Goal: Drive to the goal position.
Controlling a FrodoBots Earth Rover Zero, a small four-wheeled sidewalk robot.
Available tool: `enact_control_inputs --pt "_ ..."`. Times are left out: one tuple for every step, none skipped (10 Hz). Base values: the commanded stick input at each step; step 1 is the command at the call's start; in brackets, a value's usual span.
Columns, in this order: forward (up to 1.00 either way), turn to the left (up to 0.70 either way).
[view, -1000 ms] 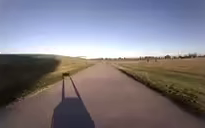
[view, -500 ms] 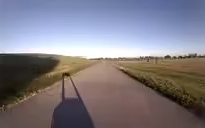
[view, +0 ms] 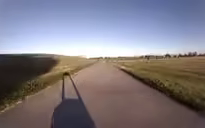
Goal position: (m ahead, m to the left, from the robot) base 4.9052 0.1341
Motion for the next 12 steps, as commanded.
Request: enact_control_inputs --pt "0.85 0.00" --pt "0.85 0.00" --pt "0.85 0.00" --pt "0.85 0.00" --pt "0.85 0.00" --pt "0.85 0.00" --pt "0.85 0.00" --pt "0.85 0.00" --pt "0.84 0.00" --pt "0.84 0.00" --pt "0.85 0.00" --pt "0.85 0.00"
